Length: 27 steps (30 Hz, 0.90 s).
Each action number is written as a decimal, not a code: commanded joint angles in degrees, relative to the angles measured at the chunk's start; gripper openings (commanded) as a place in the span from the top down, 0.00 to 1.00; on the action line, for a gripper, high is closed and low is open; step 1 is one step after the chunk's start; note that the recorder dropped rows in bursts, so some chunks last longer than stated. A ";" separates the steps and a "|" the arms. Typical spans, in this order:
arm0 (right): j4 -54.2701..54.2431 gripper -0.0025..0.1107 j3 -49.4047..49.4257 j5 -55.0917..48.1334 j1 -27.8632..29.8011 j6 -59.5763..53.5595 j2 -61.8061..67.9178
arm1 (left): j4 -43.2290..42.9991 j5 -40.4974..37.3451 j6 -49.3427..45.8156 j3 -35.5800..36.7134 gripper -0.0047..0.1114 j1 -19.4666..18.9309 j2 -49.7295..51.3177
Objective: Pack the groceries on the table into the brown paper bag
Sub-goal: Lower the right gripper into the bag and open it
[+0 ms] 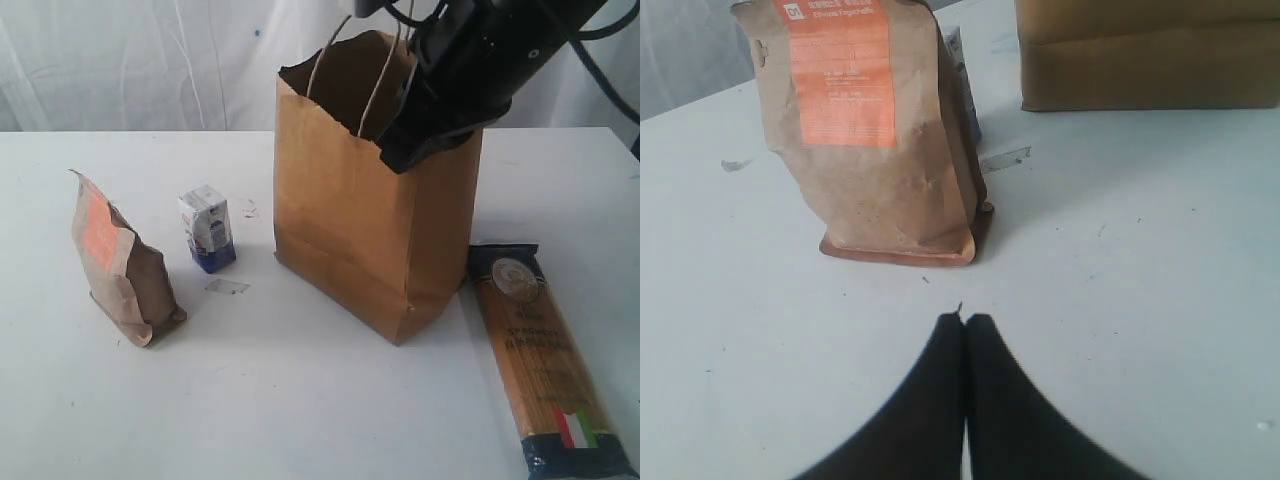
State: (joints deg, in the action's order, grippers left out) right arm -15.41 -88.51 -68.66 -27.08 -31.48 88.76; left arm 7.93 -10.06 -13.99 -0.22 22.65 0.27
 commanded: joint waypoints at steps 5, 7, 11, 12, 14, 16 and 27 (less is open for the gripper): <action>1.04 0.98 0.05 -1.30 0.16 0.82 -0.79 | 0.28 0.01 0.20 0.22 0.96 -0.22 -0.27; 1.04 0.98 0.05 -1.30 0.16 1.24 -1.40 | 0.28 0.01 0.20 0.22 0.96 -0.22 -0.27; 1.04 0.98 0.05 -1.30 0.16 1.24 -3.31 | 0.28 0.01 0.20 0.22 0.96 -0.22 -0.27; 1.04 0.98 0.05 -1.30 0.16 1.24 -3.90 | 0.28 0.01 0.20 0.22 0.96 -0.22 -0.27; 1.13 0.98 0.05 -1.30 0.16 1.24 -4.59 | 0.28 0.01 0.20 0.22 0.96 -0.22 -0.27; 1.28 0.98 0.05 -1.30 0.16 1.24 -5.21 | 0.28 0.01 0.20 0.22 0.96 -0.22 -0.27; 6.23 0.62 -0.14 4.78 0.16 4.75 -6.32 | 0.28 0.01 0.20 0.22 0.96 -0.22 -0.27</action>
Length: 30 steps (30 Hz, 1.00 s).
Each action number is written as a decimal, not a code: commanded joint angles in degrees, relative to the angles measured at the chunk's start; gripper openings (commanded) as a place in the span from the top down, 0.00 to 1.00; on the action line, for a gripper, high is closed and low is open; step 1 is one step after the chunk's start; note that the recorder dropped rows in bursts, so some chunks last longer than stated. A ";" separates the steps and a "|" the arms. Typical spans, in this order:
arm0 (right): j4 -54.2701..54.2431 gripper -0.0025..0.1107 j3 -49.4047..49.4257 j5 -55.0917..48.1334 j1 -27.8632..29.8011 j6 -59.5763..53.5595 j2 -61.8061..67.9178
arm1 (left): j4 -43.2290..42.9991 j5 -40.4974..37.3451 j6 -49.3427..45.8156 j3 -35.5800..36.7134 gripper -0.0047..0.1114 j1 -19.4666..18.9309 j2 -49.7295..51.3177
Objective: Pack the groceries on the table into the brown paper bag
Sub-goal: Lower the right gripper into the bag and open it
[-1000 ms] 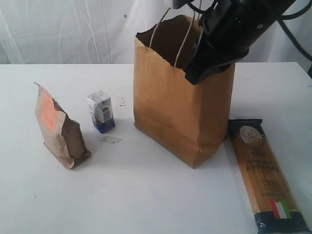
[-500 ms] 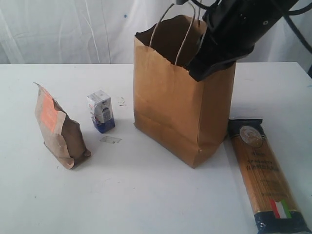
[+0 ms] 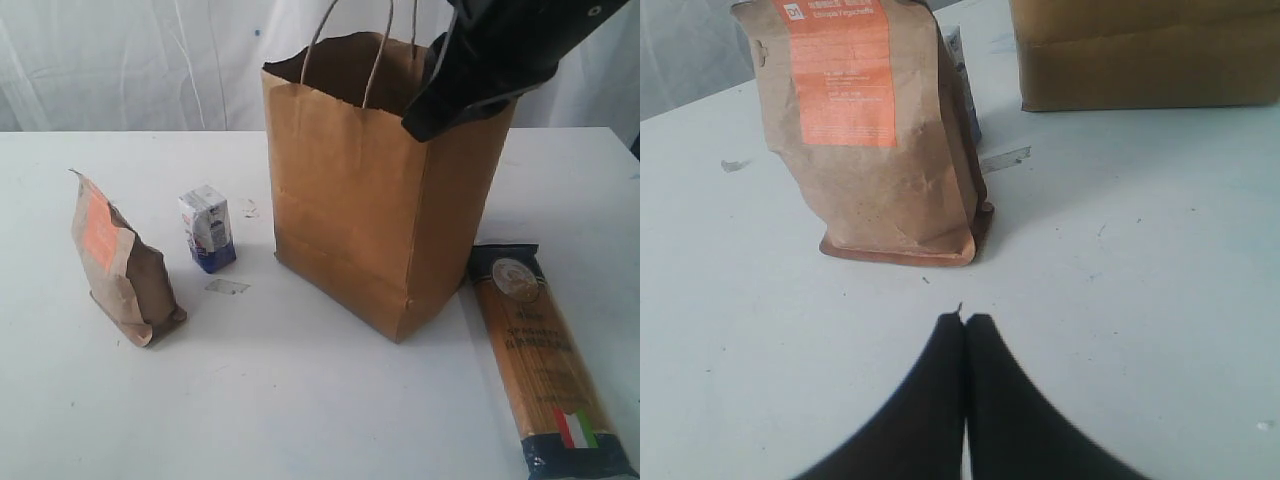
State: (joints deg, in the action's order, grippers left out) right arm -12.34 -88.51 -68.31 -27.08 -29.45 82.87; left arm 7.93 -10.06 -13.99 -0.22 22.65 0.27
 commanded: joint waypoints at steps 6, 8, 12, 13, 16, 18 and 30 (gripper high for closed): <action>3.39 0.44 -0.17 8.45 0.16 0.89 2.11 | 0.28 0.01 0.20 0.22 0.96 -0.22 -0.27; 3.39 0.44 -0.17 7.74 0.16 -0.24 3.98 | 0.28 0.01 0.20 0.22 0.96 -0.22 -0.27; 3.51 0.44 -0.68 8.71 0.16 -0.91 7.27 | 0.28 0.01 0.20 0.22 0.96 -0.22 -0.27; 3.51 0.44 -0.94 8.31 0.16 -1.16 8.20 | 0.28 0.01 0.20 0.22 0.96 -0.22 -0.27; 3.51 0.45 -1.50 7.68 0.16 -1.42 10.68 | 0.28 0.01 0.20 0.22 0.96 -0.22 -0.27; 3.64 0.48 -1.64 7.58 0.16 -1.41 11.78 | 0.28 0.01 0.20 0.22 0.96 -0.22 -0.27; 2.23 0.98 -1.64 2.05 0.16 -1.41 12.41 | 0.28 0.01 0.20 0.22 0.96 -0.22 -0.27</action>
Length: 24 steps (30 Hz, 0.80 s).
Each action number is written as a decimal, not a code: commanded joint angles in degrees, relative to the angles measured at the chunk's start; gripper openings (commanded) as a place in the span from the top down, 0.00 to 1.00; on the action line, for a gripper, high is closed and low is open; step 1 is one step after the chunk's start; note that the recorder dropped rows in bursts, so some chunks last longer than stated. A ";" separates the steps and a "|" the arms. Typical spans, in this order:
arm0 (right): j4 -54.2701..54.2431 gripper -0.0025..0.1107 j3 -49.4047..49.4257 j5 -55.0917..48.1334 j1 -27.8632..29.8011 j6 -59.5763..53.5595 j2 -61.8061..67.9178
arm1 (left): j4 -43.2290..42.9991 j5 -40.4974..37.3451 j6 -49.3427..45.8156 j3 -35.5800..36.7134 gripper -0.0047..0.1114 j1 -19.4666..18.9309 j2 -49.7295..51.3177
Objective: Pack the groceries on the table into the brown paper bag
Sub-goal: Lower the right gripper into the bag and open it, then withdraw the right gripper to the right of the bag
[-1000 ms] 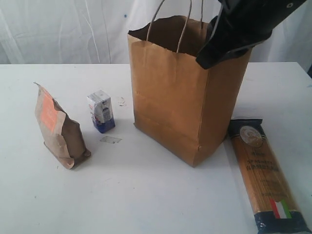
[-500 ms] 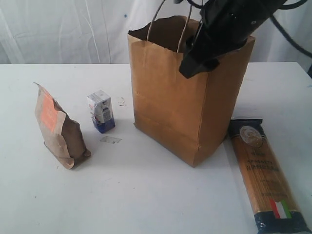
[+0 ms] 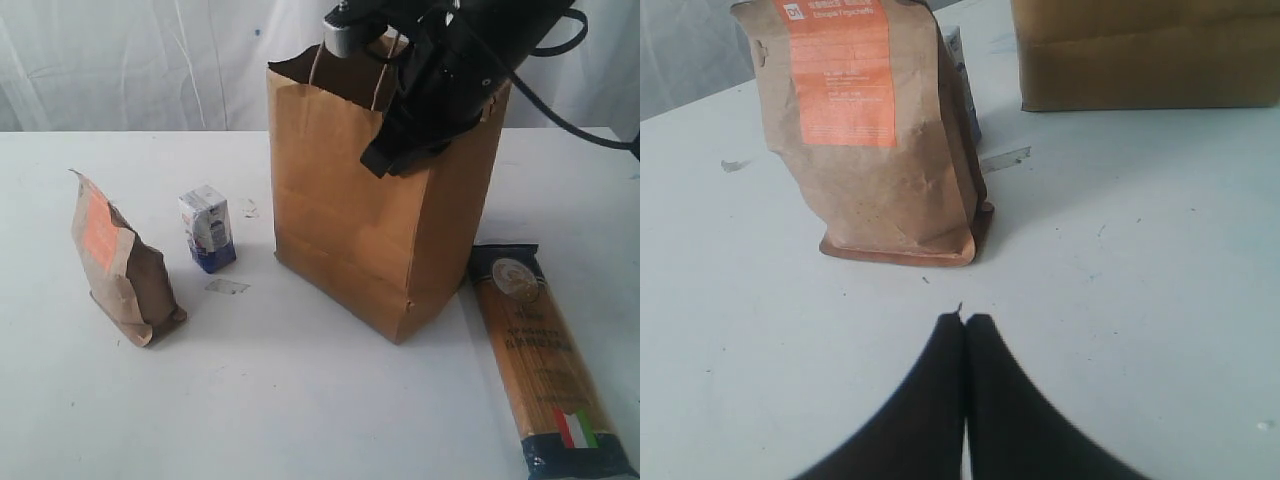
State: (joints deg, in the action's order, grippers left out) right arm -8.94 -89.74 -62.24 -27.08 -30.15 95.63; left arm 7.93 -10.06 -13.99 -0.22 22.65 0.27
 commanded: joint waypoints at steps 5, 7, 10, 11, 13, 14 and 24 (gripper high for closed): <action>-3.50 0.98 -0.41 -6.77 -0.30 -1.12 -1.60 | 0.28 0.01 0.20 0.22 0.96 -0.22 -0.27; -3.50 0.98 -0.41 -7.31 -0.87 -1.12 -2.65 | 0.28 0.01 0.20 0.22 0.96 -0.22 -0.27; -3.81 0.98 -0.41 -7.73 -1.89 -1.12 -3.90 | 0.28 0.01 0.20 0.22 0.96 -0.22 -0.27; -3.97 0.98 -0.41 -7.73 -2.22 -1.12 -4.14 | 0.28 0.01 0.20 0.22 0.96 -0.22 -0.27; -4.25 0.98 -0.41 -7.73 -2.99 -1.12 -4.38 | 0.28 0.01 0.20 0.22 0.96 -0.22 -0.27; -4.37 0.98 -0.04 -7.73 -3.52 -1.12 -4.67 | 0.28 0.01 0.20 0.22 0.96 -0.22 -0.27; -0.66 0.98 1.20 -7.73 -5.14 1.00 -7.24 | 0.28 0.01 0.20 0.22 0.96 -0.22 -0.27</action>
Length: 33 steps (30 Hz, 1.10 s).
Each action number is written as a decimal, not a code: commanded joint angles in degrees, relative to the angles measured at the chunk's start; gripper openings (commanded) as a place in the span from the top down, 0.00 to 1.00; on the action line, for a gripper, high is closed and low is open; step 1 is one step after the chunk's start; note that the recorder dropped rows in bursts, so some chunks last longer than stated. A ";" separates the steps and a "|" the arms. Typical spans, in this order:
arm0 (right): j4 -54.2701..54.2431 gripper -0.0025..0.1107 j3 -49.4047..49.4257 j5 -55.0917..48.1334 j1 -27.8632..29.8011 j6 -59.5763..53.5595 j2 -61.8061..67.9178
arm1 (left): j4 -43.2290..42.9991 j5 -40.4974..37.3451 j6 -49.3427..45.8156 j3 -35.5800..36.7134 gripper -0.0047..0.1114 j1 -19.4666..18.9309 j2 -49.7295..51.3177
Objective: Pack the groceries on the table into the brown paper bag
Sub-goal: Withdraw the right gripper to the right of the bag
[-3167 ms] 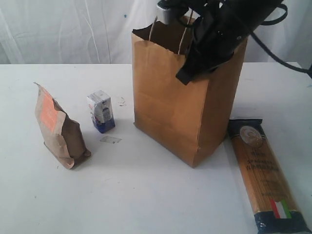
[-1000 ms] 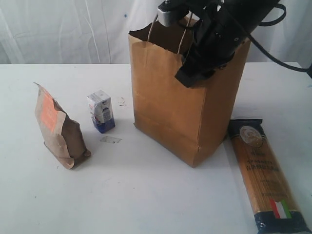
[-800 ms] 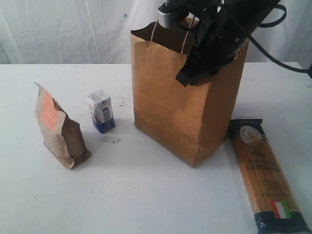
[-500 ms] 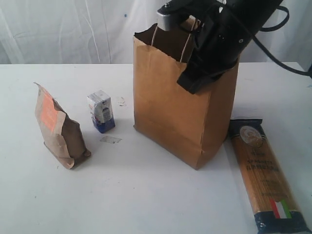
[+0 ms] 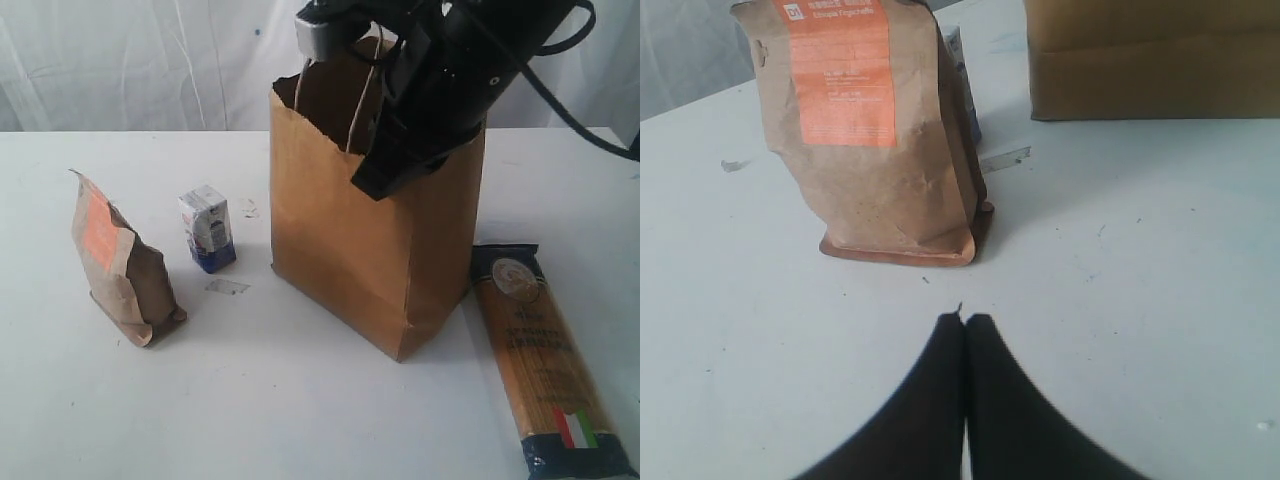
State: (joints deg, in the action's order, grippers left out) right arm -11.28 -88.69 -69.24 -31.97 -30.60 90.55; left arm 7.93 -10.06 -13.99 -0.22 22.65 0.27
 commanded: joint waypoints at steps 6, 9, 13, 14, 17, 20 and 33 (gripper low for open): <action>1.88 0.98 0.16 -0.72 -0.25 2.42 -4.21 | 0.28 0.01 0.20 0.22 0.96 -0.22 -0.27; 1.88 0.97 0.16 -0.72 -0.25 2.80 -4.87 | 0.28 0.01 0.20 0.22 0.96 -0.22 -0.27; 2.54 0.85 0.16 -0.72 -0.25 5.31 -7.14 | 0.28 0.01 0.20 0.22 0.96 -0.22 -0.27; 2.80 0.81 0.16 -0.72 -0.25 6.19 -7.95 | 0.28 0.01 0.20 0.22 0.96 -0.22 -0.27; 5.21 0.72 0.16 0.47 -0.25 9.37 -10.52 | 0.28 0.01 0.20 0.22 0.96 -0.22 -0.27; 7.02 0.70 0.16 0.25 -0.25 13.73 -14.85 | 0.28 0.01 0.20 0.22 0.96 -0.22 -0.27; 6.70 0.70 37.54 18.15 -0.25 32.72 -54.60 | 0.28 0.01 0.20 0.22 0.96 -0.22 -0.27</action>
State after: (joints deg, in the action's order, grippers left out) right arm -4.70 -56.98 -54.82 -31.97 -1.55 42.51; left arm 7.93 -10.06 -13.99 -0.22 22.65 0.27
